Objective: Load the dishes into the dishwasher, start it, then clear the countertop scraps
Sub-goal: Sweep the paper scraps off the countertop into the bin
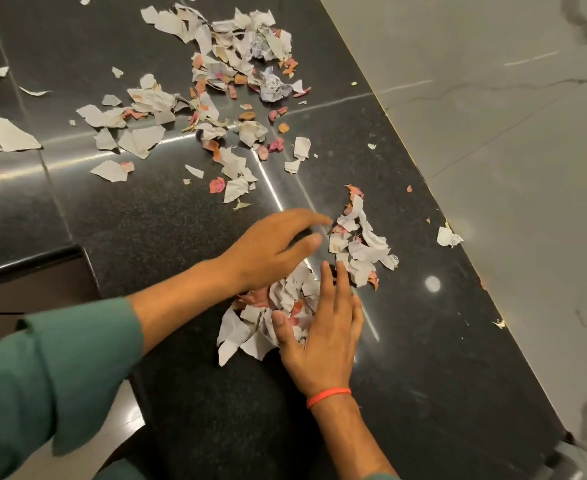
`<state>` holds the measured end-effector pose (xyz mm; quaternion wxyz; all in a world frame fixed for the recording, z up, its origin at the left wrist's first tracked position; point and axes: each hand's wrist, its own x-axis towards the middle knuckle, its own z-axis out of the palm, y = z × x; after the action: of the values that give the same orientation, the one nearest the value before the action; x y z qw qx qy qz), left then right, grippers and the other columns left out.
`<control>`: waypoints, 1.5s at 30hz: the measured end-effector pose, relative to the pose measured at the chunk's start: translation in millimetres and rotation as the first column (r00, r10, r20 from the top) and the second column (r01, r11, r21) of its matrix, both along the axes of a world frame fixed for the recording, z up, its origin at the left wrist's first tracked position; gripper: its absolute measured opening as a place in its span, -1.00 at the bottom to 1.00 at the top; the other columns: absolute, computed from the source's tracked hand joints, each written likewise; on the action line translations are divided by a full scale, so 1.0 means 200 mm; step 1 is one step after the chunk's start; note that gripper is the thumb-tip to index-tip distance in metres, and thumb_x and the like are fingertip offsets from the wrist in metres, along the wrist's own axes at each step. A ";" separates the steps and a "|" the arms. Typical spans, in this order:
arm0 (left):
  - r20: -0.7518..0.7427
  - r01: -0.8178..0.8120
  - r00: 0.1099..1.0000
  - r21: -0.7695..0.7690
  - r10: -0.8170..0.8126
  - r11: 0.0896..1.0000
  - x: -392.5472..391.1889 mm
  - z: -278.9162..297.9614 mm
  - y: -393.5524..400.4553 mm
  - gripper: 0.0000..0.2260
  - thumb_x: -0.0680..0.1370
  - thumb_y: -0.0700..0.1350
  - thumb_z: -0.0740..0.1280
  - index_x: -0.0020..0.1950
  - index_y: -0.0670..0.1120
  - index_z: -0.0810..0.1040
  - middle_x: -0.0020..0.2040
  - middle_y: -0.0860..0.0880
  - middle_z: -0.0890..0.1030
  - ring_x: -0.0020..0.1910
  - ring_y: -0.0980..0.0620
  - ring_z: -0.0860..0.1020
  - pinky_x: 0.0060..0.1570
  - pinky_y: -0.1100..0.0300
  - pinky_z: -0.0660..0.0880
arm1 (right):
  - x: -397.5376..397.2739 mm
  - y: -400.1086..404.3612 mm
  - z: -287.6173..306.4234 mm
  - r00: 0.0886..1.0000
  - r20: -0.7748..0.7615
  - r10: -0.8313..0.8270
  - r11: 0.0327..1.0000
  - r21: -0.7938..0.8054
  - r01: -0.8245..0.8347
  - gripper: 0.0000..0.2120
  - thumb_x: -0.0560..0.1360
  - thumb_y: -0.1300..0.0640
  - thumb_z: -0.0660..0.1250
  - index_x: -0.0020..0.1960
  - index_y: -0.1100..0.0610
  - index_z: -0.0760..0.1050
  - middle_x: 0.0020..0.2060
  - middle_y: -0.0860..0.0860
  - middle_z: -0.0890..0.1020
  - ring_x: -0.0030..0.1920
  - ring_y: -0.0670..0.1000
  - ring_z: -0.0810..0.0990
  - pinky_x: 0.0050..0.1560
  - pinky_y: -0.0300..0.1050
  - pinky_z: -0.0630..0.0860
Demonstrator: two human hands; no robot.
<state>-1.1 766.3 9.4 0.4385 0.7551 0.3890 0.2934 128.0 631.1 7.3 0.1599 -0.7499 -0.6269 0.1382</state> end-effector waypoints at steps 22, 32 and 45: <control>-0.251 0.605 0.791 0.180 -0.559 0.776 0.45 0.01 0.23 -0.71 0.57 0.22 0.32 0.04 0.10 0.75 0.35 0.14 0.60 0.20 0.18 0.58 0.14 0.06 0.53 | 0.00 0.00 0.01 0.998 0.053 0.025 0.998 -0.050 -0.022 -0.25 0.50 -0.48 0.03 0.56 -0.09 0.25 0.52 -0.01 0.28 0.58 0.02 0.15 0.50 0.31 0.11; 0.039 0.089 0.995 0.148 -0.095 0.985 0.32 0.05 0.29 -0.79 0.61 0.00 0.35 0.10 -0.04 0.73 0.15 0.05 0.65 0.12 0.14 0.61 0.17 0.02 0.55 | 0.01 0.00 0.00 0.999 0.026 0.024 0.999 -0.048 -0.023 -0.26 0.51 -0.46 0.07 0.59 -0.16 0.16 0.63 -0.10 0.03 0.62 -0.08 -0.03 0.46 0.33 0.17; -0.108 -0.354 0.931 -0.032 0.349 0.935 -0.25 0.00 -0.58 -0.52 0.68 0.16 0.14 0.56 0.03 0.38 0.58 0.12 0.30 0.59 0.14 0.22 0.50 0.00 0.31 | 0.00 0.00 -0.02 1.000 0.023 0.015 1.000 -0.020 -0.014 -0.29 0.57 -0.44 -0.09 0.60 -0.10 0.18 0.62 -0.12 0.04 0.61 -0.11 -0.01 0.55 0.14 -0.01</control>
<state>-50.7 650.6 8.6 0.3780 0.6756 0.5467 0.3190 128.2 630.3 3.9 0.1442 -0.7484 -0.6327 0.1369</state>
